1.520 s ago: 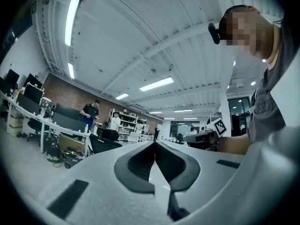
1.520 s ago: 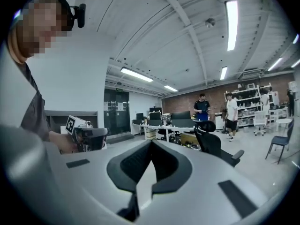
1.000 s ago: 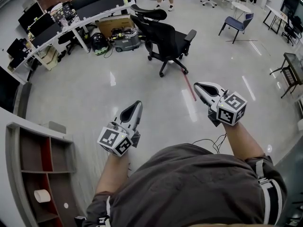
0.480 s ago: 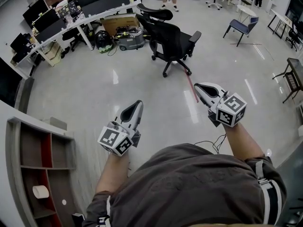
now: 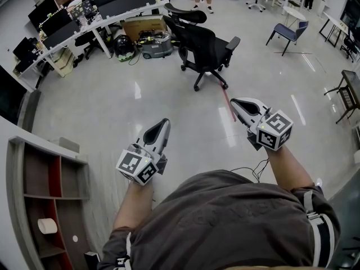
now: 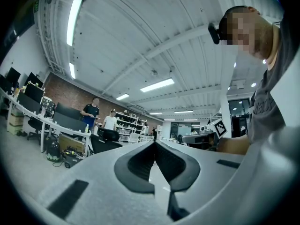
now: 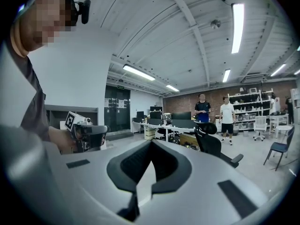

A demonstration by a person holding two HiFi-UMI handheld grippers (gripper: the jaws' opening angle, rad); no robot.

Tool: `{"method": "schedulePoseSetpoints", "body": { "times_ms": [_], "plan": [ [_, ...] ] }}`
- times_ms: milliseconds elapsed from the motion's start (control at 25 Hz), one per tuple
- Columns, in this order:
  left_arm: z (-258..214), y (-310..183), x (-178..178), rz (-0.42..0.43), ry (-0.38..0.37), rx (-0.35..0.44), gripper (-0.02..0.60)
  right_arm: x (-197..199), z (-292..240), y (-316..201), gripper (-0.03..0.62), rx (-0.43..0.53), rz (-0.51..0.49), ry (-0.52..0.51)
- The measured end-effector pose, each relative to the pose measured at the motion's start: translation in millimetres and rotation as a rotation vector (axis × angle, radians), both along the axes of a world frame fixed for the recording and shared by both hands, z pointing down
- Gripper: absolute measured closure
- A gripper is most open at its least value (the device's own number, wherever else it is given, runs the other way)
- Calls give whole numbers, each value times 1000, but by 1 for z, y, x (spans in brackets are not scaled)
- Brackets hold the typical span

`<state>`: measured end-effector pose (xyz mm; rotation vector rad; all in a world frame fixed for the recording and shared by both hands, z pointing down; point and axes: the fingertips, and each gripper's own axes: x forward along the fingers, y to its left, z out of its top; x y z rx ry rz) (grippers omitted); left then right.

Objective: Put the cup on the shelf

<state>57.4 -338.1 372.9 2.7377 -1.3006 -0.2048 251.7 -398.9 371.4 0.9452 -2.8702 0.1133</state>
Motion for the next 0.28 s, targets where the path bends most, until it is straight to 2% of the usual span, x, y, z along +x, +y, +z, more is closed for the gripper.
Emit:
{"method": "schedulePoseSetpoints", "body": {
  "times_ms": [280],
  "plan": [
    [0,7,3,-1,2,3,581,1,1,8,605,3,-6,3]
  ]
}}
